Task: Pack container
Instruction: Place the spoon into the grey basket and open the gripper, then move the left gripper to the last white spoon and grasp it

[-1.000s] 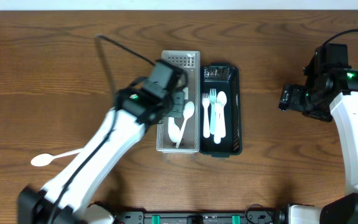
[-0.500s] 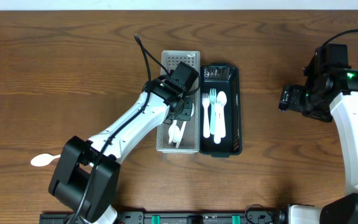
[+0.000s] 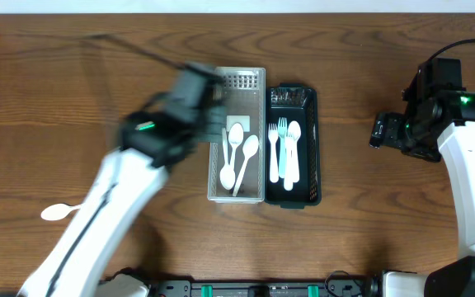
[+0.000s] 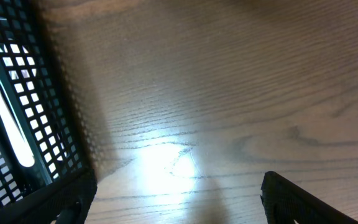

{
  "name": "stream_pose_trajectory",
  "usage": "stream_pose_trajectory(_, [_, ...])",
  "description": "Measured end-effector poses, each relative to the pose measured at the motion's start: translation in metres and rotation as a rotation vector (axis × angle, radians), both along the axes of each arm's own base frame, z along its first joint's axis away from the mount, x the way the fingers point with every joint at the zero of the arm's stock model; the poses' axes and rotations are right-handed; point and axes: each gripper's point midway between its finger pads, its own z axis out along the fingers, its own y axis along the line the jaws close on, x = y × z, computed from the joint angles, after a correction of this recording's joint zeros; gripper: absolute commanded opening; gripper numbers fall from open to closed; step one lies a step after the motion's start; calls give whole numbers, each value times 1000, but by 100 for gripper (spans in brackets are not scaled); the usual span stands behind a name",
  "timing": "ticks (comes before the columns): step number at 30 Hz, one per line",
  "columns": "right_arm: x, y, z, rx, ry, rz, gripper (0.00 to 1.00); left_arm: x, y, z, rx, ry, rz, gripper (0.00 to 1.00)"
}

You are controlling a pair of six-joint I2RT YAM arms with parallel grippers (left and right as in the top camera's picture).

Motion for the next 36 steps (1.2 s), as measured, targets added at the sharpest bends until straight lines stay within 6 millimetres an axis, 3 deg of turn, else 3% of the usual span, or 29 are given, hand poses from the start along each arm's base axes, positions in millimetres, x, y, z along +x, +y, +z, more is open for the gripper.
stream_pose_trajectory(3, [0,0,0,0,0,0,88,-17,85,24,-27,-21,316,60])
stream_pose_trajectory(8, [0,0,0,0,0,0,88,-63,205,29,-69,4,843,62])
stream_pose_trajectory(11, [0,0,0,0,1,0,88,-92,260,18,-98,20,1127,67])
stream_pose_trajectory(14, [0,0,0,0,0,0,88,-121,295,-8,-136,78,1360,72])
stream_pose_trajectory(20, [0,0,0,0,2,0,88,-164,322,-92,-230,273,1702,72])
stream_pose_trajectory(26, [-1,0,0,0,5,0,88,-175,322,-166,-261,422,1809,72])
stream_pose_trajectory(32, [-1,0,0,1,6,0,88,-168,324,-199,-277,496,1817,73])
stream_pose_trajectory(36, [-1,0,0,1,6,0,88,-152,329,-216,-313,496,1765,72])
